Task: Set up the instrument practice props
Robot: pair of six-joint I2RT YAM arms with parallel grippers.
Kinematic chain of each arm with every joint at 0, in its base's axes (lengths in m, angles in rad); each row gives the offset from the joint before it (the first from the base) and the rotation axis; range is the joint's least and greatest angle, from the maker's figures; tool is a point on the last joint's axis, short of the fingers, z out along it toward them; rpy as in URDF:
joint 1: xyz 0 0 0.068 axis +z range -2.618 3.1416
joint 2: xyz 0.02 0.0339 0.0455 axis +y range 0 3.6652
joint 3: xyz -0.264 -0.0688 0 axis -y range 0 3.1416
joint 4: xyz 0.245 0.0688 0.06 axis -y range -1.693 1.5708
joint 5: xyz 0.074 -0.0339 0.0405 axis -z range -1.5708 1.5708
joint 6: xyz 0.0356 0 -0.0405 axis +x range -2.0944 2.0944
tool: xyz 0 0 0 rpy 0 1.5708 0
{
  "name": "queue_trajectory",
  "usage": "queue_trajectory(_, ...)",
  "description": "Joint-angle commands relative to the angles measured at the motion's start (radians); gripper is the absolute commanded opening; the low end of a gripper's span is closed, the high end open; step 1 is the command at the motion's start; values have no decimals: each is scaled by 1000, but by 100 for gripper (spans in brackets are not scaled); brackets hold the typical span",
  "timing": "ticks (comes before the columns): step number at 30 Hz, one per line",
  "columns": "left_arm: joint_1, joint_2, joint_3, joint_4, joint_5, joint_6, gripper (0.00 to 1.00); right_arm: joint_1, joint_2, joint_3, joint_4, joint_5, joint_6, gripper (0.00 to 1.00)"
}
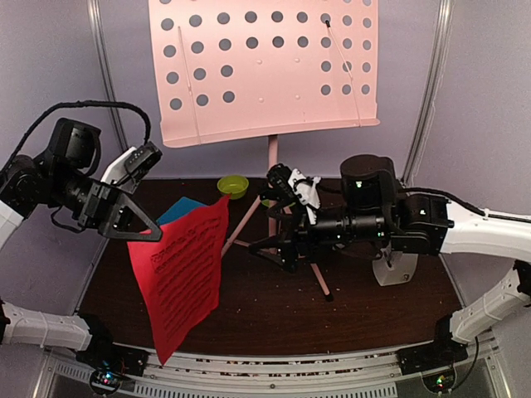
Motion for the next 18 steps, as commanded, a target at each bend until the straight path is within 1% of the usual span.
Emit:
queue_trajectory(1,-46,60,98,25,-7,0,0,4,-36,31,-118,67,-89,97)
queue_trajectory(2,-57,86,118,10,-19,15,0,4,-50,24,-136,81,-95,97)
queue_trajectory(4,-88,144,189,-71,-79,79,0,4,-81,12,-171,99,-99,98)
queue_trajectory(6,-126,200,266,-155,-177,137,0,4,-109,16,-209,116,-98,98)
queue_trajectory(10,-210,305,399,-242,-360,205,0,5,-164,30,-274,143,-99,98)
queue_trajectory(13,-261,339,424,-248,-420,254,0,9,-188,34,-310,140,-99,98)
queue_trajectory(18,-275,344,429,-220,-446,307,0,22,-202,42,-365,123,-121,98)
